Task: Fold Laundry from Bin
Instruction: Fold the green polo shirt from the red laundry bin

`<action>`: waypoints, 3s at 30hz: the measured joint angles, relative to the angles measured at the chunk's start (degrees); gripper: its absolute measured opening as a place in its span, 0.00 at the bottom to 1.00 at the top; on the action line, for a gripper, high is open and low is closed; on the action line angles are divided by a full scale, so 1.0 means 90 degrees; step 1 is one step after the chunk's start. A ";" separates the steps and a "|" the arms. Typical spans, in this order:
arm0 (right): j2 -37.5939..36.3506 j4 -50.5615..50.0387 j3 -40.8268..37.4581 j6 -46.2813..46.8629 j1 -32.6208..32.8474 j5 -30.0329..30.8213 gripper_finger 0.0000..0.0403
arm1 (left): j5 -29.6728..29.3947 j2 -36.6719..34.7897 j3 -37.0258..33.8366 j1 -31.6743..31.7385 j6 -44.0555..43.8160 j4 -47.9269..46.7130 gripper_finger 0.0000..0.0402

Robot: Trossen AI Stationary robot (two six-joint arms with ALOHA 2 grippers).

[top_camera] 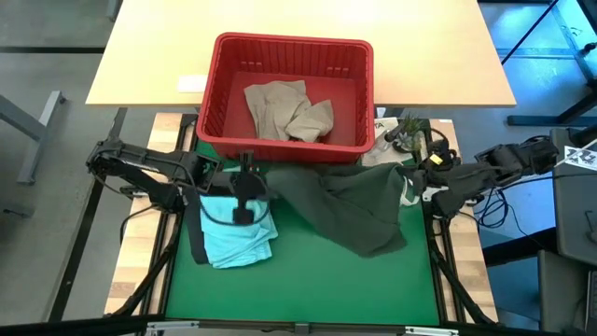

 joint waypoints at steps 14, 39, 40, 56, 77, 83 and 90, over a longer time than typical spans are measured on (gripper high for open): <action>0.0939 -0.1713 0.0000 0.0910 0.0000 -0.0745 0.00 | 0.1340 0.0066 -0.0940 -0.1301 -0.2410 -0.0389 0.02; 0.4174 -0.1205 0.0000 -0.1276 -0.1381 -0.2187 0.00 | 0.1650 0.0063 -0.1855 -0.3302 -0.4845 -0.0216 0.02; 0.4263 -0.1227 0.0000 -0.1429 -0.1542 -0.2205 0.00 | 0.1637 0.0063 -0.1855 -0.3341 -0.4844 -0.0191 0.02; 0.4634 -0.1438 0.0000 -0.2650 -0.3546 -0.1578 0.00 | 0.1702 0.0063 -0.1855 -0.3798 -0.5737 0.0183 0.02; 0.4639 -0.1392 0.0000 -0.3145 -0.4415 -0.1928 0.01 | 0.1414 0.0066 -0.1858 -0.3832 -0.7069 0.0604 0.09; 0.4639 -0.1394 0.0000 -0.3145 -0.4415 -0.1935 0.01 | 0.1061 0.0066 -0.1858 -0.3832 -0.7424 0.0601 0.26; 0.4639 -0.1399 0.0000 -0.3145 -0.4415 -0.1935 0.01 | 0.0721 0.0066 -0.1858 -0.3832 -0.7303 0.0641 0.40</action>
